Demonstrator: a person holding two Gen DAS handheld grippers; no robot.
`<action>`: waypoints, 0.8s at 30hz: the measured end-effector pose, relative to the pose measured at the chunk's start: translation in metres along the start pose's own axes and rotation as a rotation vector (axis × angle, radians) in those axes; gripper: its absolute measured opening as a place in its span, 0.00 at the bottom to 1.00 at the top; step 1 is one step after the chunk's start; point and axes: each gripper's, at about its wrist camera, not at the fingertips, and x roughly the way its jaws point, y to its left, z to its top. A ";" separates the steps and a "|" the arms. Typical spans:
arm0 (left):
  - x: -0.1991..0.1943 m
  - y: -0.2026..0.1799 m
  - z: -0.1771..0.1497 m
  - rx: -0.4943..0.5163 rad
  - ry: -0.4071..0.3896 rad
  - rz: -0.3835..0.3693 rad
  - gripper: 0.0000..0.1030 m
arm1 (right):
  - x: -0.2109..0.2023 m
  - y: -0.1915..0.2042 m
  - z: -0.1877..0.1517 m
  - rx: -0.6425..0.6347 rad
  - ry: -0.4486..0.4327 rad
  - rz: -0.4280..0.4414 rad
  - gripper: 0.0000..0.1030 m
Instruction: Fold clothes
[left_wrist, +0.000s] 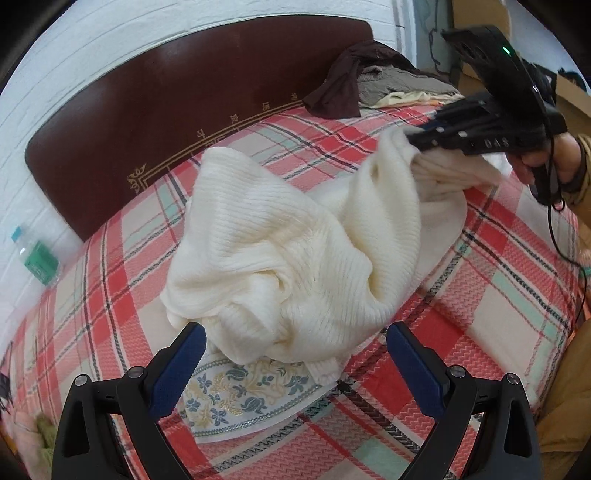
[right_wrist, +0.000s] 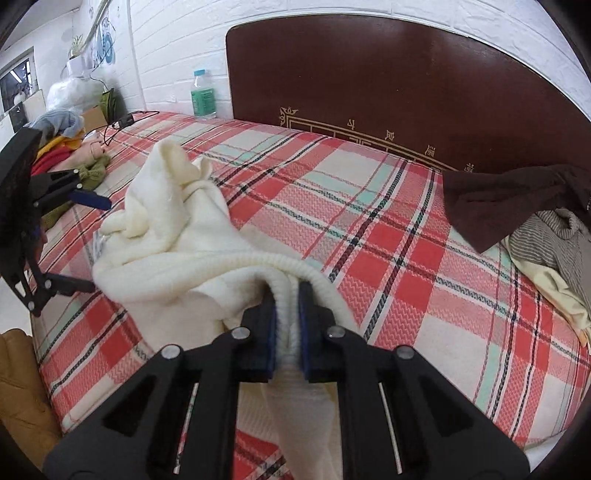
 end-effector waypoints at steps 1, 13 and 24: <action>0.002 -0.004 0.001 0.030 0.001 0.014 0.97 | 0.001 -0.005 0.005 0.013 -0.009 0.000 0.12; 0.046 0.075 0.073 -0.153 -0.014 0.095 0.91 | 0.036 -0.084 0.054 0.214 -0.040 -0.053 0.12; 0.070 0.180 0.083 -0.578 0.005 0.026 0.90 | 0.046 -0.122 0.056 0.343 -0.030 -0.136 0.65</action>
